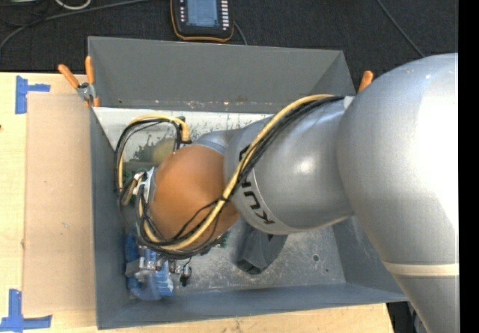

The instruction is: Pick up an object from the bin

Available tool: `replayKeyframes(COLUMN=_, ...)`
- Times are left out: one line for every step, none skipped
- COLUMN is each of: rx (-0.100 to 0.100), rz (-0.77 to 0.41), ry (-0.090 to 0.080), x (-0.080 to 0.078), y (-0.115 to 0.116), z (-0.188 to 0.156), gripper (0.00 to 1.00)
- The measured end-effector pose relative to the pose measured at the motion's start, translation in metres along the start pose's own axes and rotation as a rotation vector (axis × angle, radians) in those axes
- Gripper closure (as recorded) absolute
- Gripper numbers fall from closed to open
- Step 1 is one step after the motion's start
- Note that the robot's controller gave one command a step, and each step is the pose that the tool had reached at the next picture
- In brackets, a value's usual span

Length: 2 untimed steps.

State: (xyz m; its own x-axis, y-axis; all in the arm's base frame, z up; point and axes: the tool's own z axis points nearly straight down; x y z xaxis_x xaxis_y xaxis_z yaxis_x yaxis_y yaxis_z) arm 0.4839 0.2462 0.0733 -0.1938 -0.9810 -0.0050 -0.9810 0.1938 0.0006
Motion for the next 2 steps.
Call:
replayKeyframes(rx=-0.001, rz=0.002, ry=0.001, x=0.001, y=0.000, z=-0.004, gripper=1.00)
replayKeyframes(rx=-0.008, rz=0.004, ry=0.005, x=0.001, y=0.003, z=-0.018, gripper=1.00)
